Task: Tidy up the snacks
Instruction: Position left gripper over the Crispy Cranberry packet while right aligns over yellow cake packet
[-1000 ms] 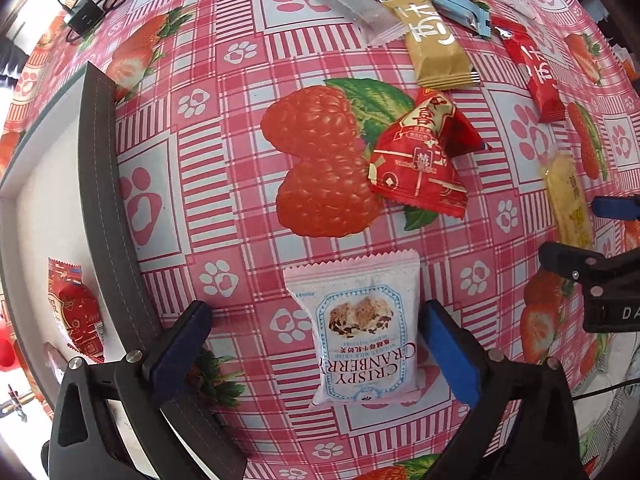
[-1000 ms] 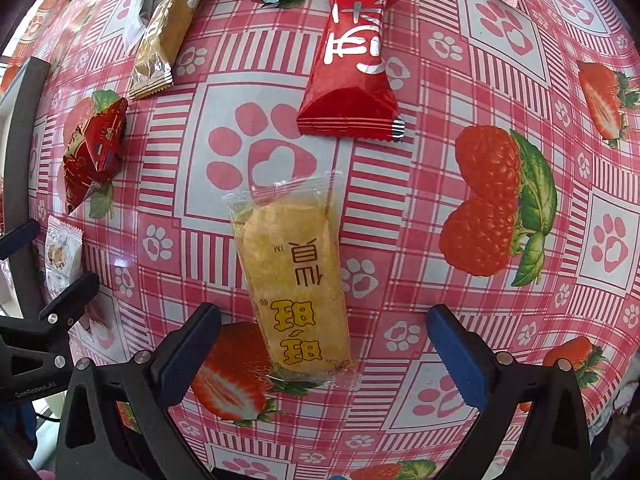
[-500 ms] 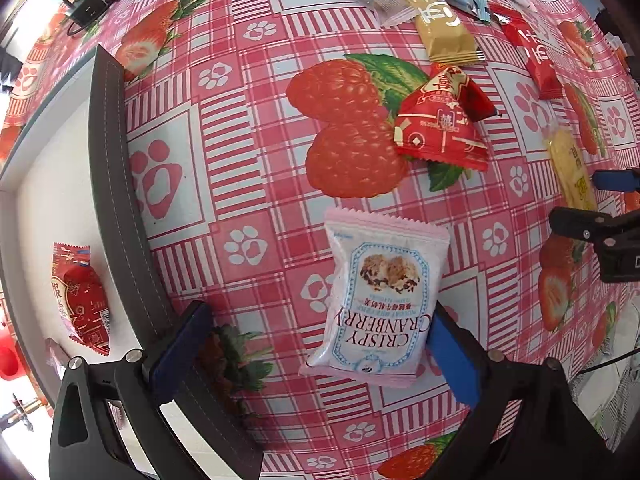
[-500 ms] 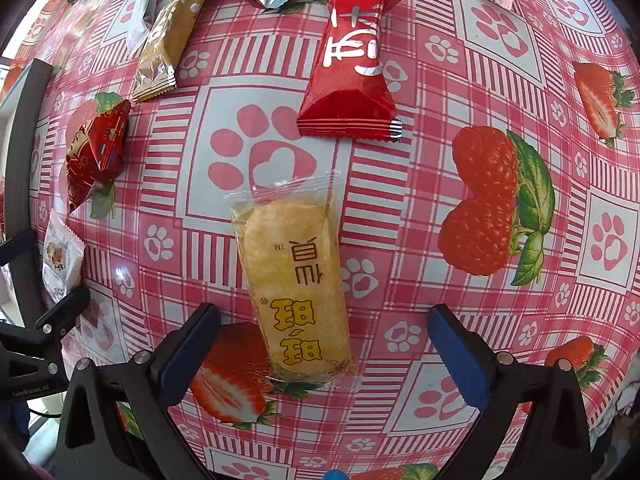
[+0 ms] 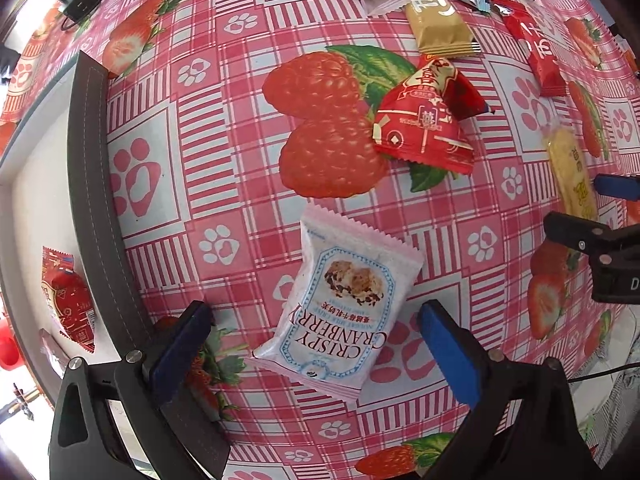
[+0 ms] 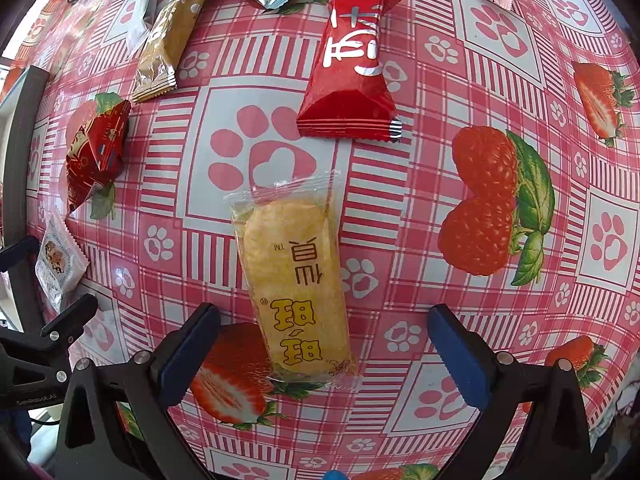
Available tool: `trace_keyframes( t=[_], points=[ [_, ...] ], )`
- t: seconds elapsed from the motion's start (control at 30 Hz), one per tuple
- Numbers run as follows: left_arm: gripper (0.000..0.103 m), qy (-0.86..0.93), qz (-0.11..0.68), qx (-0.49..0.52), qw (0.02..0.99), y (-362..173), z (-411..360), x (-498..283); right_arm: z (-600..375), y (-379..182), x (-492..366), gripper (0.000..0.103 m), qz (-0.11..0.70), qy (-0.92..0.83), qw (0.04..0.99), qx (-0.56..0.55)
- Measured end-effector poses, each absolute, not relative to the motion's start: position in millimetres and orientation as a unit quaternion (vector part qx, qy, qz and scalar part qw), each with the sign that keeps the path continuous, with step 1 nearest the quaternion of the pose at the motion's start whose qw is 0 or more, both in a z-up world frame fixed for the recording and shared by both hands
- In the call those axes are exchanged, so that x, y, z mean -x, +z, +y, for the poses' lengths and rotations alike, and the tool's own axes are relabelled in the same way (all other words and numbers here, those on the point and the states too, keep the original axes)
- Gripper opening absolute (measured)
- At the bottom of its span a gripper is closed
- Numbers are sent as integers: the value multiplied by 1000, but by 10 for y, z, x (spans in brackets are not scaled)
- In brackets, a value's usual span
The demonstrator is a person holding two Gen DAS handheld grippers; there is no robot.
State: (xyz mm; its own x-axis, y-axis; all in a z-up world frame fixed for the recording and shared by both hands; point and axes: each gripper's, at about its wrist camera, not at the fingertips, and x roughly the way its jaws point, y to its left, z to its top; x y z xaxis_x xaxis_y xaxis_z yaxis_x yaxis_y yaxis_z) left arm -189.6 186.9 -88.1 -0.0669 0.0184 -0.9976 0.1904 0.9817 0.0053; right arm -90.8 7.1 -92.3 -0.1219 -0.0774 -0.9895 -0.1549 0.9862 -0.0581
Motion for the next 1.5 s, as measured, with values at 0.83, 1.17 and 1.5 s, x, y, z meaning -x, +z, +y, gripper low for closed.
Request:
trace_keyframes(
  t=[0.83, 1.17, 1.5],
  points=[
    [103, -64, 720, -70, 687, -850, 1877, 1894, 71, -920, 909, 103, 748, 30, 658, 80],
    [103, -65, 718, -70, 690, -865, 1874, 1909, 71, -925, 899, 103, 749, 30, 657, 81],
    [103, -65, 717, -69, 690, -863, 1873, 1910, 77, -919, 910, 103, 747, 31, 659, 82]
  ],
)
